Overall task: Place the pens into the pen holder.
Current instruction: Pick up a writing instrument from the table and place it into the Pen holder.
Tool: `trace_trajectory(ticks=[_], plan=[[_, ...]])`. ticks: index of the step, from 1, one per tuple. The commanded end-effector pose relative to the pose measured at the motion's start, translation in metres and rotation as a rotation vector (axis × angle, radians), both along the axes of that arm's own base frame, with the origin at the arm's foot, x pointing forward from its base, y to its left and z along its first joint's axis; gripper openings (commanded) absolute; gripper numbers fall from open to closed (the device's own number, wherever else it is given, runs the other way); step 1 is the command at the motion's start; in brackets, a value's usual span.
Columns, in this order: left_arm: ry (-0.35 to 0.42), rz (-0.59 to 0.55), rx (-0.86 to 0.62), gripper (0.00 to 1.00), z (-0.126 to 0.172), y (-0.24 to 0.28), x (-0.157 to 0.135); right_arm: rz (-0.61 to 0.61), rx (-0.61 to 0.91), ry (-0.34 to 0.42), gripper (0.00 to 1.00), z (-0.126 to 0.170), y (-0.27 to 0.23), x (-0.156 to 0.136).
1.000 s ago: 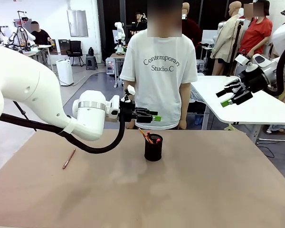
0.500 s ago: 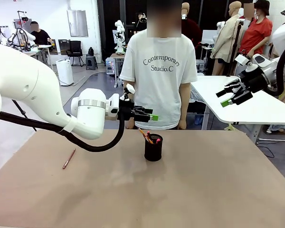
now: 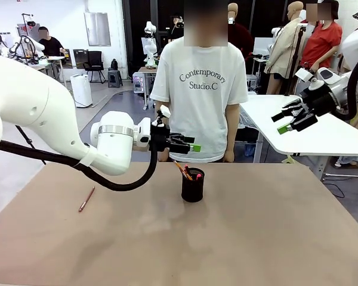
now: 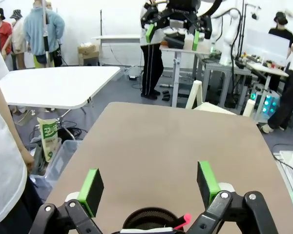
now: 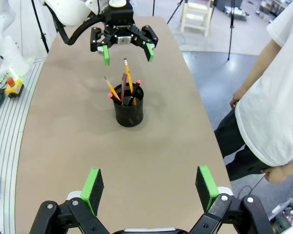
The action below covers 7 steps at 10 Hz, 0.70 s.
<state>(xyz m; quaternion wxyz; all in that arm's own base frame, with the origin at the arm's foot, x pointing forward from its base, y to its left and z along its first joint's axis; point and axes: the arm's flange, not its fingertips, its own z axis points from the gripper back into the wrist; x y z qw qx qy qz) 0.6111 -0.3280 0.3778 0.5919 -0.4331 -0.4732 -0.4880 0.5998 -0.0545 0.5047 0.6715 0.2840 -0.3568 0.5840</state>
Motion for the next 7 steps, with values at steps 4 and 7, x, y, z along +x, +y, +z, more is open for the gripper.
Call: trace_trajectory(ticks=[4,7], plan=[[0.045,-0.216,0.33,1.0,0.069,0.052,-0.036,-0.01,-0.003,-0.009,1.0,0.001,0.003,0.001],[0.291,-0.153,0.569,1.0,0.105,0.084,-0.051,-0.01,-0.003,-0.009,1.0,0.001,0.003,0.001]])
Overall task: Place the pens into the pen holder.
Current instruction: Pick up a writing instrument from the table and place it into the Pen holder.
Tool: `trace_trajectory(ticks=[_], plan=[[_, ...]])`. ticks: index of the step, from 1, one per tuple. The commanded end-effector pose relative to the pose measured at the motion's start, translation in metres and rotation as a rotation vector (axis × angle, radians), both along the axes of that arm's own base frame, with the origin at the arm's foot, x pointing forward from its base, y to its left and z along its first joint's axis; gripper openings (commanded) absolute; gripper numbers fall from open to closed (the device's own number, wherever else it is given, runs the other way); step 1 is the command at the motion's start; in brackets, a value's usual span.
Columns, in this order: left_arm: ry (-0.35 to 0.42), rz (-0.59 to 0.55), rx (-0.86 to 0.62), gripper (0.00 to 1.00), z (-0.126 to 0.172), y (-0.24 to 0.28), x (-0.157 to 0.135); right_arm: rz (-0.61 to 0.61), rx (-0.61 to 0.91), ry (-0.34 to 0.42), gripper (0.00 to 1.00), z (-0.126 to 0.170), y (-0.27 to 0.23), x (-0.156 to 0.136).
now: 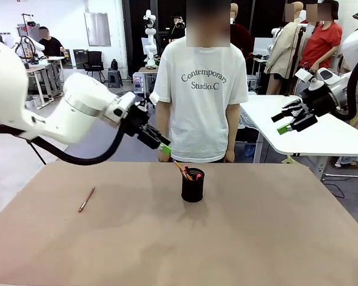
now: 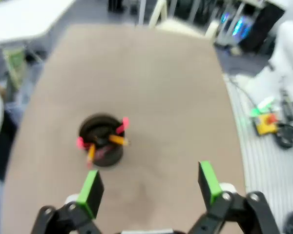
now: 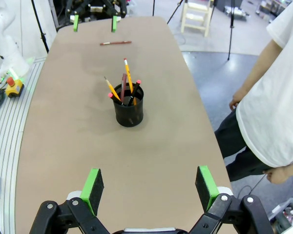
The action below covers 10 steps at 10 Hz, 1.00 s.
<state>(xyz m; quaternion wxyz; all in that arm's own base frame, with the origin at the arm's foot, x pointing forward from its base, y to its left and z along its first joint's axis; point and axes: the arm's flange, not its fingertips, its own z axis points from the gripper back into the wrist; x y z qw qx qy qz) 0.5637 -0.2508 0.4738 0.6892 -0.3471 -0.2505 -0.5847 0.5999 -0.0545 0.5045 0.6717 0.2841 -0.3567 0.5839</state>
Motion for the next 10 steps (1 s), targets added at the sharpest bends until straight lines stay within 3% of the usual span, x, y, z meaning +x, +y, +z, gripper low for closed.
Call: trace_trajectory(ticks=[1,4,6,8,10], plan=[[0.187,0.067,0.138,1.0,0.016,0.012,-0.006,-0.01,-0.003,-0.01,1.0,0.001,0.003,0.001],[0.397,0.264,0.325,1.0,0.026,0.041,0.001,-0.01,-0.003,-0.01,1.0,0.001,0.003,0.001],[0.409,0.488,0.501,1.0,0.003,0.052,0.006,-0.01,-0.003,-0.01,1.0,0.001,0.003,0.001],[0.36,0.558,0.64,1.0,-0.025,0.068,0.007,-0.01,-0.003,-0.01,1.0,0.001,0.003,0.001],[0.299,0.618,0.675,1.0,-0.045,0.08,0.001,-0.01,-0.003,-0.01,1.0,0.001,0.003,0.001]])
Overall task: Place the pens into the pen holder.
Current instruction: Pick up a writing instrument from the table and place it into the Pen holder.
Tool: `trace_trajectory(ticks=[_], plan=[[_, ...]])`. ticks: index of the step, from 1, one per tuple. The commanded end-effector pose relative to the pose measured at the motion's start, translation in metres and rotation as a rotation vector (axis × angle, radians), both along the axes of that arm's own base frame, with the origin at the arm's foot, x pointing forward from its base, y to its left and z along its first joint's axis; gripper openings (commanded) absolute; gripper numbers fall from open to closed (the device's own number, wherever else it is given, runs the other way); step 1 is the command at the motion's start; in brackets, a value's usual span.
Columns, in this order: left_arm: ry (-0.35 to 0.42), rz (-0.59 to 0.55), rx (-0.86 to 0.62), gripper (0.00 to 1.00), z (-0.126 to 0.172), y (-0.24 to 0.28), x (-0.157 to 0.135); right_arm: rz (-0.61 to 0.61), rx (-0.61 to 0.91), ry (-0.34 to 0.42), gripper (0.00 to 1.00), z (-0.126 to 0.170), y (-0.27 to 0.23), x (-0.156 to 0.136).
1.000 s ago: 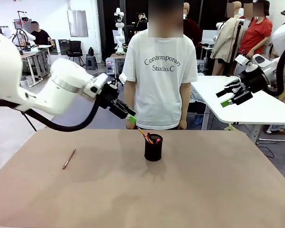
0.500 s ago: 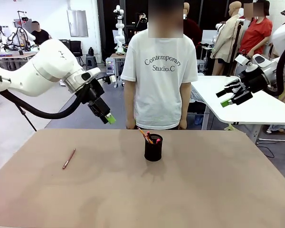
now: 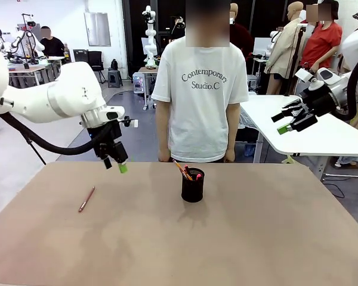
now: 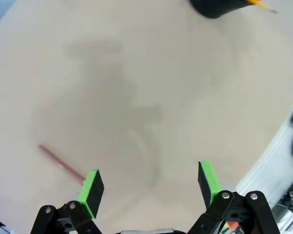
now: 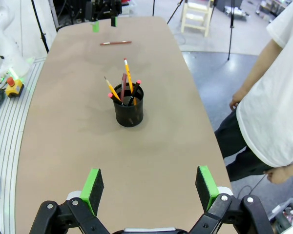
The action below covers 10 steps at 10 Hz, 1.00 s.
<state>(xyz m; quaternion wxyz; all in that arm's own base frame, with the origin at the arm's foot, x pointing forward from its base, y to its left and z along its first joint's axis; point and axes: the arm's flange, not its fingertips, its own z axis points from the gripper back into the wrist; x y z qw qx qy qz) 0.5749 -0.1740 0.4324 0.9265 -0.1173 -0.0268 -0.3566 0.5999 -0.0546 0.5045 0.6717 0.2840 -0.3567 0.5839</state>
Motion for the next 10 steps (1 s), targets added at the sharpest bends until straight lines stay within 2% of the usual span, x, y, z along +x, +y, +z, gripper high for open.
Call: trace_trajectory(ticks=[1,3,4,6,7,10], plan=[[-0.054,0.043,0.077,1.0,-0.011,0.015,-0.013,-0.01,-0.003,-0.009,1.0,0.001,0.003,0.001],[-0.118,0.133,0.231,1.0,-0.029,0.044,-0.012,-0.01,-0.003,-0.009,1.0,0.001,0.003,0.001],[-0.107,0.215,0.254,1.0,-0.038,0.054,-0.015,-0.01,-0.003,-0.009,1.0,0.001,0.003,0.001],[-0.109,0.302,0.151,1.0,-0.044,0.062,-0.012,-0.01,-0.003,-0.009,1.0,0.001,0.003,0.001],[-0.101,0.181,0.213,1.0,-0.04,0.062,-0.005,-0.01,-0.003,-0.009,1.0,0.001,0.003,0.001],[-0.101,0.181,0.213,1.0,-0.04,0.062,-0.005,-0.01,-0.003,-0.009,1.0,0.001,0.003,0.001]])
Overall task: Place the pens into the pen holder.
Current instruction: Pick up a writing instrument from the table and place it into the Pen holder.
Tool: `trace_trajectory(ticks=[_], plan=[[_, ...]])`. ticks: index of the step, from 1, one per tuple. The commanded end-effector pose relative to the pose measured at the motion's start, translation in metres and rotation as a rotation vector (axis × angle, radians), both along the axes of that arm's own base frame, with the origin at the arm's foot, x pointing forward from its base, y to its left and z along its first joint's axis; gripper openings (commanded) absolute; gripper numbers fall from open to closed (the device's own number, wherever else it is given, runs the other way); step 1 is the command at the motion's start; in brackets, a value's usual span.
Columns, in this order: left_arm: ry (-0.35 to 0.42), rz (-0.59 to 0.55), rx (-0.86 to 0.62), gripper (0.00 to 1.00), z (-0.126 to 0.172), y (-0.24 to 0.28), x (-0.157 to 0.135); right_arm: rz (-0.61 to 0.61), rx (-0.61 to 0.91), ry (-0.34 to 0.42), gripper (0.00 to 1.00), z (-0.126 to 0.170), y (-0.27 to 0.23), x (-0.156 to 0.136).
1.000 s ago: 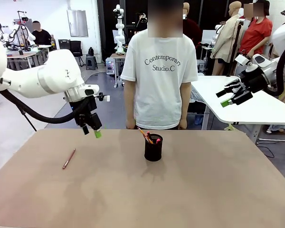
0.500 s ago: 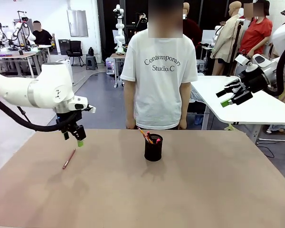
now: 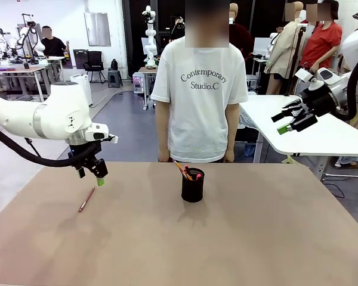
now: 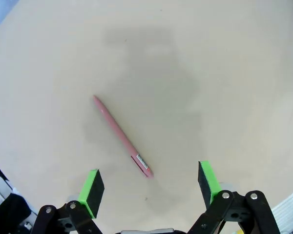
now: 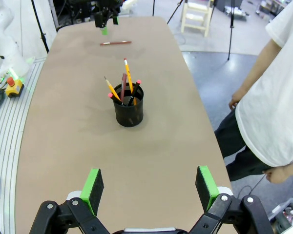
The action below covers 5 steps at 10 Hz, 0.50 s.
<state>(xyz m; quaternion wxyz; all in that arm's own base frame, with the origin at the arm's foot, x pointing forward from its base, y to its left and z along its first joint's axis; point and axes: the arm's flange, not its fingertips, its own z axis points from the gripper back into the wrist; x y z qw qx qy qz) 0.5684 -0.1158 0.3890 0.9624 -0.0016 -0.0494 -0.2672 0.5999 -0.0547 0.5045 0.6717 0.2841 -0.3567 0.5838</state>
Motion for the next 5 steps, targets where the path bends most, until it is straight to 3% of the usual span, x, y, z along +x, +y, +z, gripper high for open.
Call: trace_trajectory(ticks=[1,4,5], plan=[[0.001,0.01,0.0,1.0,-0.001,0.002,0.0,-0.01,-0.003,-0.01,1.0,0.001,0.003,0.001],[0.059,0.257,0.049,1.0,-0.035,0.013,0.028,-0.01,-0.003,-0.01,1.0,0.001,0.003,0.001],[0.04,0.301,0.056,1.0,-0.045,0.018,0.032,-0.01,-0.003,-0.01,1.0,0.001,0.003,0.001]])
